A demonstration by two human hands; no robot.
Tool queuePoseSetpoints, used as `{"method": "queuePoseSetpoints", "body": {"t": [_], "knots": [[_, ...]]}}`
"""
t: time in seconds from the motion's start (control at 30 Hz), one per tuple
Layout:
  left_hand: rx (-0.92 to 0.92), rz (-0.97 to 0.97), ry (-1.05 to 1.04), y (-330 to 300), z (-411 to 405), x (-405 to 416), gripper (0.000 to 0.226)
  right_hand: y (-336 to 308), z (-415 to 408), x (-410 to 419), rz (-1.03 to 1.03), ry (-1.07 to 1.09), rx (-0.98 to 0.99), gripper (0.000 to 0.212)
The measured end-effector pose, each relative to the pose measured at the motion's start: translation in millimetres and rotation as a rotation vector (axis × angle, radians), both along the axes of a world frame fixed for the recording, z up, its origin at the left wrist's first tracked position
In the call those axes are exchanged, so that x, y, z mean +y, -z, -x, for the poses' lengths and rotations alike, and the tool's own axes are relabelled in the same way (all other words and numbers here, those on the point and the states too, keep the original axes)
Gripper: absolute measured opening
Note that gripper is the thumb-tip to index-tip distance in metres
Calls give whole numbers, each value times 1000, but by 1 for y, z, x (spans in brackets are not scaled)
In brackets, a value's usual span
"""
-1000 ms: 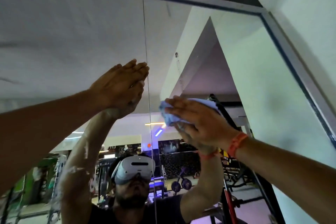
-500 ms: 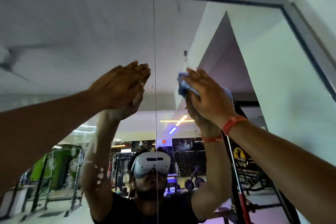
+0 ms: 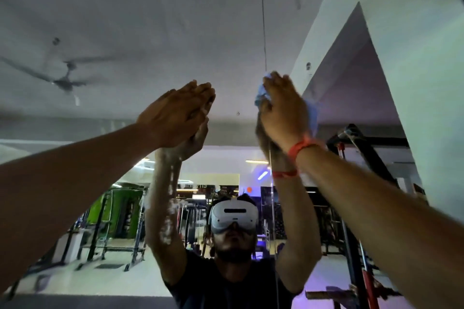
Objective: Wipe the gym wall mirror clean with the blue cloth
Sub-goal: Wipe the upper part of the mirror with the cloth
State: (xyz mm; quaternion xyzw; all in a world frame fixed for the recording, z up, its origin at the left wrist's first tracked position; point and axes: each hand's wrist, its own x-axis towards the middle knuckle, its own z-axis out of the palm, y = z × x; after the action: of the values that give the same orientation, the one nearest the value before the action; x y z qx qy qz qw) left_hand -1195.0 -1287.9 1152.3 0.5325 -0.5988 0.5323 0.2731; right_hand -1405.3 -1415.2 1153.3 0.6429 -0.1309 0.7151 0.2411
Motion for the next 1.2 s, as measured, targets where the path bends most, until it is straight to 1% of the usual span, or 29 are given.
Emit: {"method": "queuePoseSetpoints", "body": {"t": [0.03, 0.1, 0.17, 0.2, 0.23, 0.27, 0.33, 0.37, 0.4, 0.43, 0.47, 0.53, 0.57, 0.6, 0.63, 0.73, 0.77, 0.8, 0.83, 0.87, 0.9, 0.93, 0.97, 1.0, 1.03, 1.1, 1.13, 1.17, 1.2], "knots": [[-1, 4, 16, 2, -5, 2, 79, 18, -26, 8, -1, 3, 20, 47], [-7, 12, 41, 5, -21, 8, 80, 64, -64, 22, 96, 41, 238, 50], [-11, -1, 50, 8, -37, 16, 76, 90, -64, 29, 212, 92, 481, 51], [-18, -12, 52, 10, -43, 18, 74, 88, -53, 24, 244, 119, 542, 53], [-28, -24, 55, 12, -50, 22, 72, 83, -42, 23, 238, 152, 531, 54], [-44, -33, 56, 14, -58, 26, 71, 76, -34, 19, 190, 159, 438, 55], [-62, -40, 58, 17, -72, 35, 71, 68, -39, 22, 52, 86, 111, 52], [-64, -38, 56, 18, -77, 38, 70, 69, -59, 30, -22, 50, -66, 51], [-66, -36, 52, 19, -84, 42, 70, 73, -86, 41, -88, 39, -184, 50], [-73, -41, 43, 20, -91, 45, 73, 80, -114, 53, -117, 43, -209, 50], [-86, -43, 33, 18, -98, 51, 77, 85, -137, 65, -81, 56, -130, 50], [-103, -45, 15, 16, -108, 55, 83, 86, -146, 75, 73, 114, 200, 51], [-100, -33, 9, 11, -116, 60, 84, 74, -137, 75, 114, 158, 320, 51], [-93, -26, -1, 6, -125, 64, 85, 56, -122, 72, 129, 192, 362, 53], [-93, -25, -13, 1, -132, 68, 86, 35, -106, 67, 94, 224, 298, 55], [-153, -29, -52, -16, -147, 75, 87, -20, -78, 60, -259, 148, -207, 49], [-162, -25, -51, -21, -150, 76, 87, -27, -93, 68, -325, 128, -303, 46], [-146, -19, -42, -26, -152, 77, 87, -30, -117, 78, -309, 106, -315, 45], [-119, -11, -28, -30, -153, 77, 86, -28, -143, 86, -226, 74, -235, 44], [-95, -4, -23, -33, -154, 78, 83, -20, -165, 93, -102, 56, -75, 44], [-88, 7, -25, -36, -155, 78, 79, -10, -179, 95, 4, 65, 146, 45], [-93, 17, -30, -38, -156, 78, 77, -5, -179, 94, 94, 98, 323, 47], [-105, 21, -33, -39, -157, 77, 78, -10, -165, 95, 135, 110, 413, 49], [-119, 19, -35, -40, -157, 76, 80, -22, -144, 88, 113, 121, 391, 49], [-129, 16, -33, -41, -158, 76, 83, -37, -122, 77, 46, 160, 277, 51], [-141, 14, -28, -44, -162, 75, 87, -62, -83, 55, -142, 237, -70, 50], [-142, 13, -27, -46, -164, 76, 87, -69, -83, 51, -223, 257, -216, 48], [-144, 10, -31, -50, -165, 78, 86, -74, -99, 55, -243, 235, -299, 43], [-149, 8, -33, -53, -164, 79, 86, -77, -125, 64, -196, 190, -334, 39]]}}
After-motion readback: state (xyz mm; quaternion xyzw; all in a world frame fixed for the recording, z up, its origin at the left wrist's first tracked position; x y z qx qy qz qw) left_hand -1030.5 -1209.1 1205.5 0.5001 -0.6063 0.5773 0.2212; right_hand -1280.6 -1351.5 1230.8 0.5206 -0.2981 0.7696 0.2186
